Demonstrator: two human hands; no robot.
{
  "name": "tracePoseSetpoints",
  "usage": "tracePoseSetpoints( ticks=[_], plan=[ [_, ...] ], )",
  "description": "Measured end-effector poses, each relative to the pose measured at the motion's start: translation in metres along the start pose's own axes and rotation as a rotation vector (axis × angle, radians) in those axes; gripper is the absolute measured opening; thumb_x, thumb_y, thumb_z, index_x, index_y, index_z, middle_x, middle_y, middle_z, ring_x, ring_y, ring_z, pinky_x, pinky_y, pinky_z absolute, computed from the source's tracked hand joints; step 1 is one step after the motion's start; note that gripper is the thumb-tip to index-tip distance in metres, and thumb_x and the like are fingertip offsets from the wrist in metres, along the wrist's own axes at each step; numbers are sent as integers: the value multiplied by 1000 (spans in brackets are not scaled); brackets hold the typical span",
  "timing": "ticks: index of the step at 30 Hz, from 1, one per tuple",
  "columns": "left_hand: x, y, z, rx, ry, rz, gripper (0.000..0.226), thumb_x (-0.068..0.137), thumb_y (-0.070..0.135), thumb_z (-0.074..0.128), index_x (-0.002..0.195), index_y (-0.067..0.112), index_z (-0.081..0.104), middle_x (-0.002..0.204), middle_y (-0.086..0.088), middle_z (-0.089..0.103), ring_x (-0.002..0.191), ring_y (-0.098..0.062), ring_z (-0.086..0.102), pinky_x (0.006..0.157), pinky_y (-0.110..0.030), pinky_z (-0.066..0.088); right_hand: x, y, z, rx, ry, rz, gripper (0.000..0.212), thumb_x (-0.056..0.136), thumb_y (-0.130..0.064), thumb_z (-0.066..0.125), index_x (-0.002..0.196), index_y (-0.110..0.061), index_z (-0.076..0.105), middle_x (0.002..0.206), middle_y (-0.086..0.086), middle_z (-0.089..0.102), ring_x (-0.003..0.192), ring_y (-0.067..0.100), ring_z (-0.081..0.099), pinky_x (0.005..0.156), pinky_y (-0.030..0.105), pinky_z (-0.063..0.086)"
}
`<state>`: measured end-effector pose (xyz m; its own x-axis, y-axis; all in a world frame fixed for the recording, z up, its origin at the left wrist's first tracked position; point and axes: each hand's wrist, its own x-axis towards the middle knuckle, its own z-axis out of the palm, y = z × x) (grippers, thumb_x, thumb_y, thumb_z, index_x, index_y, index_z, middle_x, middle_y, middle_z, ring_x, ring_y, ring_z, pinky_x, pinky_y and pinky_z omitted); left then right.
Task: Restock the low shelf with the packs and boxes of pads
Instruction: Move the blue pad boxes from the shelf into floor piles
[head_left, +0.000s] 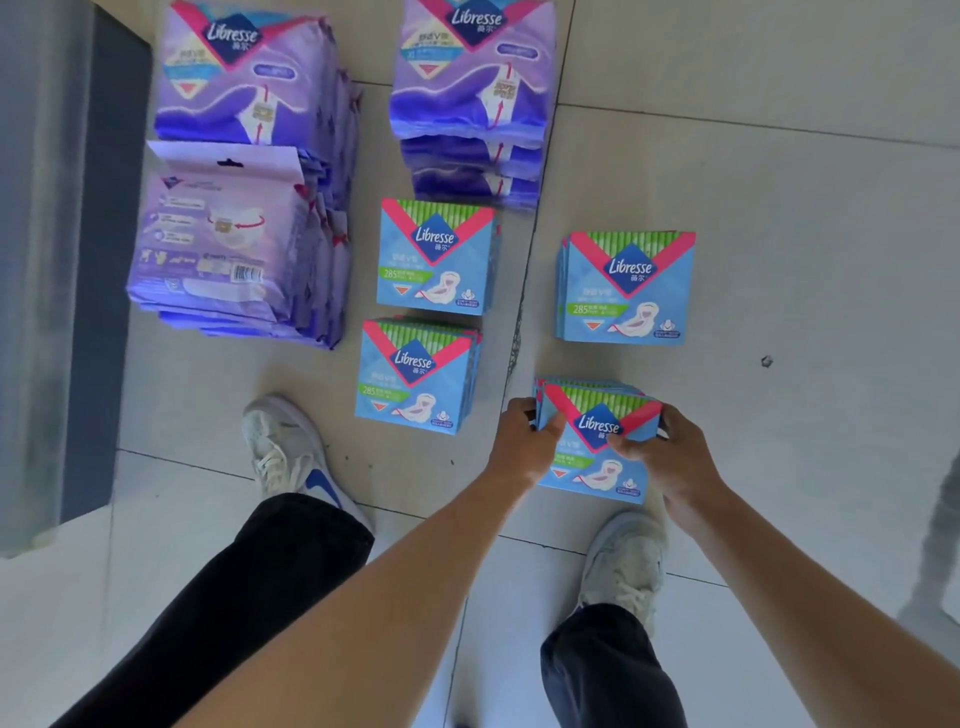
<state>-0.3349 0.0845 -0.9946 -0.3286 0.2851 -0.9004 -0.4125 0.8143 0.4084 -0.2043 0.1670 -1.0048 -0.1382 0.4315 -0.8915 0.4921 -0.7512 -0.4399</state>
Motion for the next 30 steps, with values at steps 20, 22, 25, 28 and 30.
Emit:
tracePoseSetpoints(
  ticks=[20, 22, 25, 28, 30],
  plan=[
    [8, -10, -4, -15, -17, -7, 42, 93, 16, 58, 133, 11, 46, 131, -9, 57, 117, -25, 59, 95, -44, 52, 3, -1, 8, -92, 25, -15, 38, 79, 2, 71, 112, -10, 55, 107, 12, 67, 90, 30, 66, 74, 35, 54],
    [8, -10, -4, -4, -24, 5, 43, 93, 13, 57, 134, 11, 46, 131, -10, 58, 117, -25, 58, 96, -44, 51, 4, -1, 8, -112, 34, -11, 38, 79, 2, 71, 111, -10, 56, 106, 13, 67, 90, 31, 67, 77, 38, 54],
    [8, -11, -4, 14, -37, 30, 45, 93, 12, 56, 137, 13, 44, 132, -10, 57, 119, -25, 58, 97, -45, 50, 5, -1, 8, -135, 31, -7, 39, 79, 2, 71, 114, -8, 55, 108, 15, 67, 93, 33, 67, 79, 38, 54],
    [7, -12, -6, 28, -69, 39, 50, 95, 14, 55, 142, 16, 39, 136, -8, 55, 122, -25, 56, 99, -45, 49, 5, 1, 8, -170, 25, 2, 40, 80, 0, 71, 115, -9, 54, 111, 15, 66, 98, 34, 67, 82, 41, 54],
    [7, -12, -7, 39, -84, 40, 54, 95, 16, 55, 145, 18, 35, 139, -9, 52, 124, -25, 54, 100, -45, 48, 5, 1, 7, -168, 24, 5, 39, 80, 1, 71, 113, -10, 54, 111, 15, 66, 97, 33, 66, 82, 41, 54]
  ],
)
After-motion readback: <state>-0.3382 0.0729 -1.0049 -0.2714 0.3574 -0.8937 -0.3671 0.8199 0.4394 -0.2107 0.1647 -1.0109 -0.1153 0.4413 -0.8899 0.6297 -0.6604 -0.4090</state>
